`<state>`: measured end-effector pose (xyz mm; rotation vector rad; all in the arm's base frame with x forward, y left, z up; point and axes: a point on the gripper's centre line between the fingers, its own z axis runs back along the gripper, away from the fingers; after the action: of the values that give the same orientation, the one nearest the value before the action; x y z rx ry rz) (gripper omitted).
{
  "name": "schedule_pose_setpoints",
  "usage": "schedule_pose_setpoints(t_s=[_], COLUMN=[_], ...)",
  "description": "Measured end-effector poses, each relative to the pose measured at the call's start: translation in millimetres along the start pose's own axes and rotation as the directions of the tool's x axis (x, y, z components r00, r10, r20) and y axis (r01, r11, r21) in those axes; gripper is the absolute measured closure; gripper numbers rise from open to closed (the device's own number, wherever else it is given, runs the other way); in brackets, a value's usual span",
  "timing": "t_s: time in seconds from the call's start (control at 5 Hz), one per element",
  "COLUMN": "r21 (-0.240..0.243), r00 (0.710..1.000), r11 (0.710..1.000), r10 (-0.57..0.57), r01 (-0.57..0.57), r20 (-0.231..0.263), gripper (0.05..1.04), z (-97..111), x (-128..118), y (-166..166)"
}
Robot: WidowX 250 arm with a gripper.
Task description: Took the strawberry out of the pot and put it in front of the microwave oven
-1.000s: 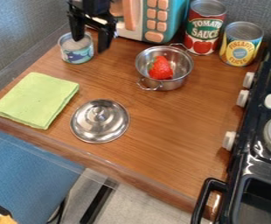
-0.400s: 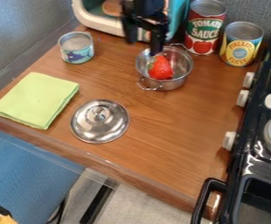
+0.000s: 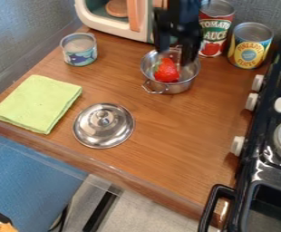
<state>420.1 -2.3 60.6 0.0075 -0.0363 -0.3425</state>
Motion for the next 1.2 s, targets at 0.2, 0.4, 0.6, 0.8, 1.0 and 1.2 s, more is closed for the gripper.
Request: schedule_pose_setpoints(t_s=[0.2,0.4,0.6,0.8,1.0,1.2], r21=[0.051,0.088,0.078,0.061,0.047,0.023], r00=[0.999,0.998,0.997,0.997,0.998,0.999], r11=[0.999,0.995,0.996,0.996,0.997,0.999], r10=[-0.016,-0.032,-0.045,-0.068,-0.057,-0.032], r01=[0.019,0.036,0.050,0.071,0.058,0.032], r20=[-0.046,-0.049,-0.064,-0.039,-0.022,0.018], gripper=[0.084,0.132,0.410,0.630,0.815,0.979], z=[-13.7,-15.9,-25.9,-20.8,-14.2,3.6], x=[1.1,1.4,-6.4,-6.3,-5.7,1.9], y=[0.1,4.9,5.8,5.1,7.4,18.8])
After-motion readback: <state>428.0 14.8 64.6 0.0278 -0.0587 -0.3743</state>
